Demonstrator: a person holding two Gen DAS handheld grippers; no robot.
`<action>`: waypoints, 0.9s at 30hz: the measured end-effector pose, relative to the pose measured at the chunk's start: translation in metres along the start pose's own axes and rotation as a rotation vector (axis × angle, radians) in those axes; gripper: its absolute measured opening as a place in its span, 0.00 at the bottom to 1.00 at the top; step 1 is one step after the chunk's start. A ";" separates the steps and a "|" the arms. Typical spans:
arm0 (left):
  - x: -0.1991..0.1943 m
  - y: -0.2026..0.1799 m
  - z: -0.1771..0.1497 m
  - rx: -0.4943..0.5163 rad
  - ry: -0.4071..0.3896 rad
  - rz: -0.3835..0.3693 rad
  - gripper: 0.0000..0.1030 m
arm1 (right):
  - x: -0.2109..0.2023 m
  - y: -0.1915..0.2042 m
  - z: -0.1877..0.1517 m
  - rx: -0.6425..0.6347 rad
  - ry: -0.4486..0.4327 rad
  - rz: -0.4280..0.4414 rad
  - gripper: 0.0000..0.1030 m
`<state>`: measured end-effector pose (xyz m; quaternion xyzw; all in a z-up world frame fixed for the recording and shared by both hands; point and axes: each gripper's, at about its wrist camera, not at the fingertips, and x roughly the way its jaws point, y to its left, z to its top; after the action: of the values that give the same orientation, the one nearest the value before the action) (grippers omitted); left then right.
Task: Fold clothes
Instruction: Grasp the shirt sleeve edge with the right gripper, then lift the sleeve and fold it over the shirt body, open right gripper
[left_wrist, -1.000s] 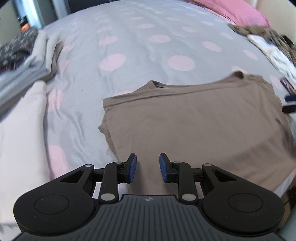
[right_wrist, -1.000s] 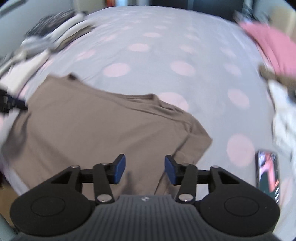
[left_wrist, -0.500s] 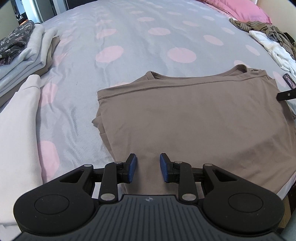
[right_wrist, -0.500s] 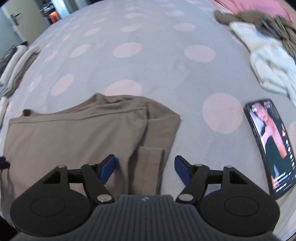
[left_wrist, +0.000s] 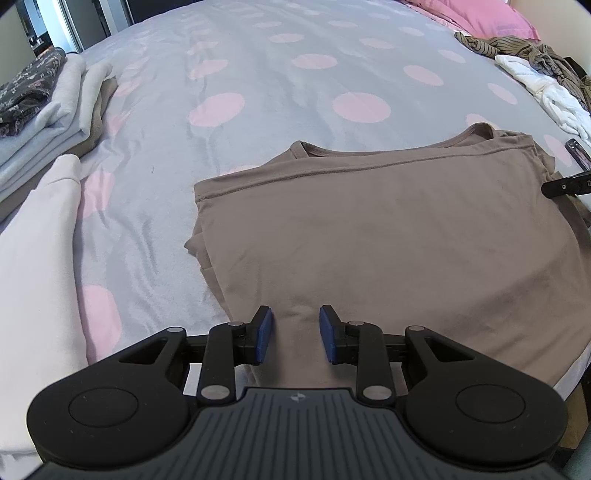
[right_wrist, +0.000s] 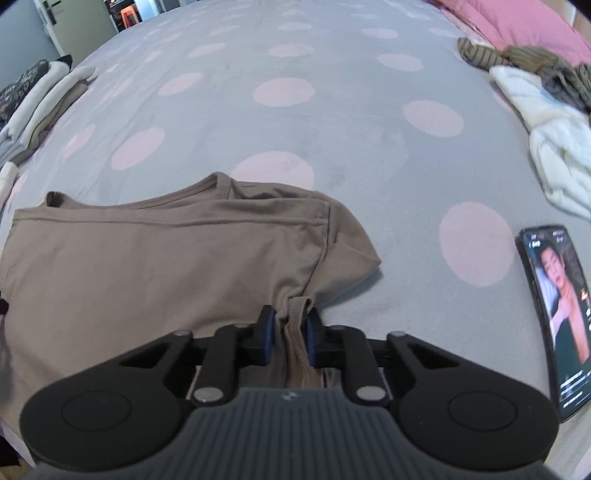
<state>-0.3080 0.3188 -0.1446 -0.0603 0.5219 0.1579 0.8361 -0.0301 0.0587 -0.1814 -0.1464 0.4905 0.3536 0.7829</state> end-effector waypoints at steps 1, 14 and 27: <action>-0.001 0.001 0.000 -0.003 -0.005 0.002 0.26 | -0.002 0.002 0.000 -0.004 -0.003 -0.004 0.15; -0.018 0.016 -0.003 -0.056 -0.060 -0.003 0.26 | -0.047 0.012 0.013 0.145 -0.027 0.128 0.12; -0.032 0.030 -0.008 -0.096 -0.119 -0.033 0.26 | -0.065 0.086 0.037 0.218 -0.014 0.346 0.12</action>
<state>-0.3376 0.3387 -0.1177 -0.0995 0.4620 0.1722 0.8643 -0.0829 0.1145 -0.0972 0.0284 0.5382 0.4287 0.7251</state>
